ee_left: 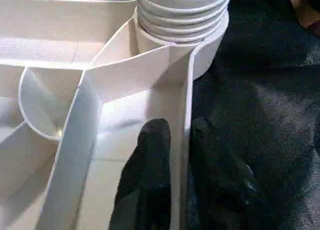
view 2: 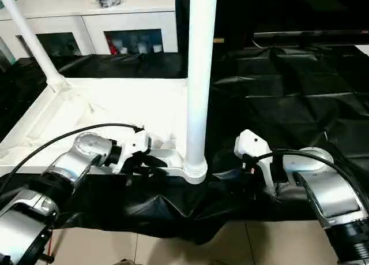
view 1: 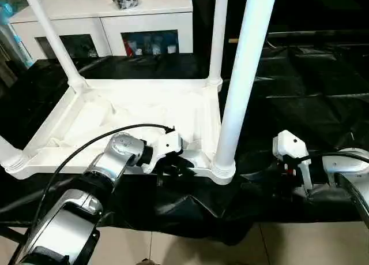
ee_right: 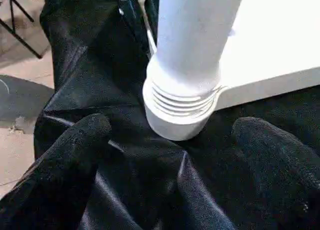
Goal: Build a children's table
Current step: Rotate leg to tighten
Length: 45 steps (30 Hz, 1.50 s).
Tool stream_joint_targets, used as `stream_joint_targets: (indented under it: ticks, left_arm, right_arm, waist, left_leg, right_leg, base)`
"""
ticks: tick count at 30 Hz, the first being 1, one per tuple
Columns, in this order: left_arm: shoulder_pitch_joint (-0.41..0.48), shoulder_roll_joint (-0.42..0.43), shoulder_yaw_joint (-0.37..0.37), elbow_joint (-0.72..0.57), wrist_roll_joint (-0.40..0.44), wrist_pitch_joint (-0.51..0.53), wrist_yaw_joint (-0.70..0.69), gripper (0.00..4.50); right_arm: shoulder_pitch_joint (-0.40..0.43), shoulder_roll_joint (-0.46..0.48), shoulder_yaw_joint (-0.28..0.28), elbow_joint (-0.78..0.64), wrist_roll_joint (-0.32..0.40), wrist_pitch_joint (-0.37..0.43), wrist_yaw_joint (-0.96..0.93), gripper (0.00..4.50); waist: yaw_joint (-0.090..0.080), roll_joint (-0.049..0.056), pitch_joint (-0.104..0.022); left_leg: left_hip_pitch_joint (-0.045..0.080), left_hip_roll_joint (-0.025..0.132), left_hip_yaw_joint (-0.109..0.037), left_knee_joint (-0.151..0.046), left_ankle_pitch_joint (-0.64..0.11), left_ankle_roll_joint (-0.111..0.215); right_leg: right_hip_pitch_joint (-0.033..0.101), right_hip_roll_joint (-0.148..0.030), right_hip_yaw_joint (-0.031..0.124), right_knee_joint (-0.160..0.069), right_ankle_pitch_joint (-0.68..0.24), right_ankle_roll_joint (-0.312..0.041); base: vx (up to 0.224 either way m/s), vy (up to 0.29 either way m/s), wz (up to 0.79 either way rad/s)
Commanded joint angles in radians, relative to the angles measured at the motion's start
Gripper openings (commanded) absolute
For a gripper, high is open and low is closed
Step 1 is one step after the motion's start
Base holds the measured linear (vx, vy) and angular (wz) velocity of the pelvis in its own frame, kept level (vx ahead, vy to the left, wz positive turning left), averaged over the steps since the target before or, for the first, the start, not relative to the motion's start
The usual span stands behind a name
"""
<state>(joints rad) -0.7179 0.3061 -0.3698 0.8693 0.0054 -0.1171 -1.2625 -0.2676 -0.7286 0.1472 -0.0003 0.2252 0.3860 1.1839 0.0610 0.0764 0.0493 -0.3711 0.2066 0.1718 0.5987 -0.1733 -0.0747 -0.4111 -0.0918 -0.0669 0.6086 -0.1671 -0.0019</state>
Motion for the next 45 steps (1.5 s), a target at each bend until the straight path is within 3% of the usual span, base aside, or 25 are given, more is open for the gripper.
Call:
stream_joint_targets:
  ticks: [1, 4, 8, 11, 12, 13, 14, 15, 17, 18, 19, 20, 21, 23, 24, 26, 28, 38, 45]
  left_arm:
    - [-0.007, -0.002, 0.0, 0.01, 0.011, 0.01, -0.002, 0.34]
    - [-0.005, -0.004, 0.006, -0.01, 0.002, 0.052, -0.008, 0.12]
    - [0.015, 0.001, 0.004, -0.066, 0.016, 0.203, 0.033, 0.02]
    - [0.066, -0.024, 0.058, -0.11, -0.007, 0.26, 0.155, 0.02]
    - [0.08, -0.028, 0.07, -0.115, -0.009, 0.264, 0.189, 0.02]
    - [0.092, -0.028, 0.076, -0.124, -0.004, 0.27, 0.213, 0.02]
    - [0.106, -0.025, 0.078, -0.137, 0.0, 0.273, 0.228, 0.02]
    - [0.129, -0.019, 0.078, -0.164, 0.0, 0.267, 0.226, 0.02]
    - [0.17, -0.012, 0.086, -0.238, -0.018, 0.271, 0.205, 0.02]
    - [0.17, -0.012, 0.086, -0.238, -0.018, 0.271, 0.205, 0.02]
    - [0.186, -0.007, 0.085, -0.273, -0.023, 0.268, 0.192, 0.02]
    - [0.194, -0.003, 0.082, -0.29, -0.023, 0.268, 0.186, 0.02]
    - [0.212, 0.009, 0.07, -0.329, -0.014, 0.251, 0.178, 0.02]
    - [0.215, 0.012, 0.068, -0.338, -0.014, 0.252, 0.178, 0.02]
    - [0.219, 0.011, 0.069, -0.351, -0.02, 0.259, 0.186, 0.02]
    - [0.217, 0.013, 0.068, -0.352, -0.019, 0.261, 0.191, 0.02]
    - [0.215, 0.014, 0.067, -0.35, -0.015, 0.261, 0.192, 0.02]
    - [0.22, 0.02, 0.061, -0.364, -0.004, 0.266, 0.186, 0.02]
    - [0.223, 0.022, 0.059, -0.364, -0.005, 0.268, 0.185, 0.0]
  right_arm:
    - [0.005, -0.014, -0.009, -0.035, 0.008, 0.007, -0.002, 4.5]
    - [0.004, -0.011, -0.008, -0.038, 0.01, 0.011, -0.003, 4.5]
    - [-0.006, 0.02, -0.013, -0.017, 0.002, 0.002, -0.043, 4.5]
    - [-0.03, 0.092, -0.019, 0.038, -0.013, -0.022, -0.128, 4.5]
    - [-0.038, 0.118, -0.021, 0.054, -0.015, -0.024, -0.154, 4.5]
    - [-0.047, 0.138, -0.02, 0.072, -0.023, -0.027, -0.182, 4.5]
    - [-0.057, 0.157, -0.015, 0.094, -0.039, -0.037, -0.211, 4.5]
    - [-0.072, 0.178, -0.007, 0.123, -0.06, -0.048, -0.245, 4.5]
    - [-0.103, 0.217, 0.007, 0.181, -0.097, -0.074, -0.31, 4.5]
    - [-0.103, 0.217, 0.007, 0.181, -0.097, -0.074, -0.31, 4.5]
    - [-0.118, 0.234, 0.01, 0.209, -0.108, -0.08, -0.338, 4.5]
    - [-0.129, 0.245, 0.011, 0.228, -0.111, -0.078, -0.351, 4.5]
    - [-0.167, 0.277, 0.016, 0.286, -0.11, -0.092, -0.359, 4.5]
    - [-0.178, 0.288, 0.018, 0.304, -0.107, -0.095, -0.357, 4.5]
    - [-0.193, 0.297, 0.03, 0.331, -0.11, -0.119, -0.338, 4.5]
    - [-0.203, 0.301, 0.048, 0.352, -0.116, -0.148, -0.307, 4.5]
    - [-0.208, 0.305, 0.062, 0.367, -0.12, -0.173, -0.283, 4.5]
    - [-0.295, 0.358, 0.09, 0.545, -0.158, -0.276, -0.268, 4.5]
    - [-0.329, 0.386, 0.08, 0.622, -0.151, -0.309, -0.241, 3.85]
  waist:
    - [0.004, -0.02, -0.064]
    - [0.004, -0.021, -0.062]
    - [0.001, -0.023, -0.063]
    - [-0.011, -0.026, -0.063]
    - [-0.013, -0.026, -0.063]
    - [-0.019, -0.038, -0.061]
    - [-0.019, -0.033, -0.062]
    - [-0.025, -0.039, -0.061]
    - [-0.028, -0.034, -0.061]
    - [-0.031, -0.033, -0.061]
    - [-0.032, -0.039, -0.061]
    - [-0.031, -0.035, -0.063]
    - [-0.035, -0.038, -0.061]
    - [-0.045, -0.031, -0.062]
    - [-0.048, -0.038, -0.063]
    - [-0.046, -0.035, -0.065]
    - [-0.043, -0.04, -0.064]
    - [-0.034, -0.043, -0.066]
    - [-0.025, -0.045, -0.065]
  left_leg:
    - [0.002, 0.004, 0.0, -0.067, -0.277, 0.062]
    - [0.004, 0.004, 0.001, -0.067, -0.286, 0.061]
    - [0.003, 0.005, -0.001, -0.069, -0.276, 0.058]
    - [-0.001, 0.002, 0.0, -0.067, -0.26, 0.06]
    - [-0.001, 0.001, 0.001, -0.066, -0.259, 0.061]
    - [-0.003, -0.002, 0.002, -0.066, -0.259, 0.062]
    - [-0.002, -0.003, 0.0, -0.066, -0.26, 0.061]
    - [-0.006, -0.002, -0.001, -0.068, -0.254, 0.056]
    - [-0.002, -0.002, -0.001, -0.068, -0.256, 0.054]
    - [-0.004, -0.001, -0.002, -0.069, -0.257, 0.051]
    - [0.001, -0.002, 0.002, -0.067, -0.265, 0.055]
    - [0.001, 0.0, 0.0, -0.067, -0.268, 0.056]
    - [-0.006, 0.0, -0.002, -0.072, -0.271, 0.056]
    - [-0.003, 0.003, -0.004, -0.074, -0.287, 0.051]
    - [-0.003, 0.003, -0.002, -0.073, -0.289, 0.053]
    - [-0.001, 0.005, -0.001, -0.072, -0.274, 0.057]
    - [-0.003, 0.005, 0.002, -0.071, -0.266, 0.062]
    - [0.0, 0.008, 0.004, -0.071, -0.248, 0.06]
    - [0.001, 0.009, 0.005, -0.072, -0.243, 0.062]
  right_leg:
    - [0.059, -0.034, 0.026, -0.1, -0.394, -0.166]
    - [0.057, -0.034, 0.025, -0.101, -0.412, -0.163]
    - [0.059, -0.036, 0.026, -0.1, -0.414, -0.163]
    - [0.059, -0.035, 0.022, -0.099, -0.399, -0.173]
    - [0.058, -0.034, 0.022, -0.1, -0.406, -0.171]
    - [0.057, -0.032, 0.02, -0.105, -0.435, -0.156]
    - [0.057, -0.032, 0.018, -0.102, -0.452, -0.15]
    - [0.056, -0.035, 0.019, -0.107, -0.488, -0.125]
    - [0.051, -0.036, 0.02, -0.108, -0.509, -0.117]
    - [0.051, -0.037, 0.02, -0.106, -0.507, -0.119]
    - [0.046, -0.033, 0.021, -0.113, -0.515, -0.112]
    - [0.046, -0.037, 0.023, -0.107, -0.507, -0.118]
    - [0.05, -0.035, 0.02, -0.107, -0.503, -0.113]
    - [0.048, -0.035, 0.02, -0.103, -0.479, -0.124]
    - [0.048, -0.033, 0.022, -0.102, -0.457, -0.132]
    - [0.048, -0.035, 0.025, -0.098, -0.421, -0.15]
    - [0.049, -0.035, 0.026, -0.093, -0.388, -0.167]
    - [0.051, -0.037, 0.031, -0.084, -0.33, -0.199]
    - [0.052, -0.037, 0.03, -0.084, -0.331, -0.199]
  base:
    - [0.0, 0.0, 0.0]
    - [0.0, 0.0, 0.0]
    - [0.0, 0.0, 0.0]
    - [0.0, 0.0, 0.0]
    - [0.0, 0.0, 0.0]
    - [0.0, 0.0, 0.0]
    - [0.0, 0.0, 0.0]
    - [0.0, 0.0, 0.0]
    - [0.0, 0.0, 0.0]
    - [0.0, 0.0, 0.0]
    - [0.0, 0.0, 0.0]
    - [0.0, 0.0, 0.0]
    - [0.0, 0.0, 0.0]
    - [0.0, 0.0, 0.0]
    - [0.0, 0.0, 0.0]
    - [0.0, 0.0, 0.0]
    - [0.0, 0.0, 0.0]
    - [0.0, 0.0, 0.0]
    - [0.0, 0.0, 0.0]
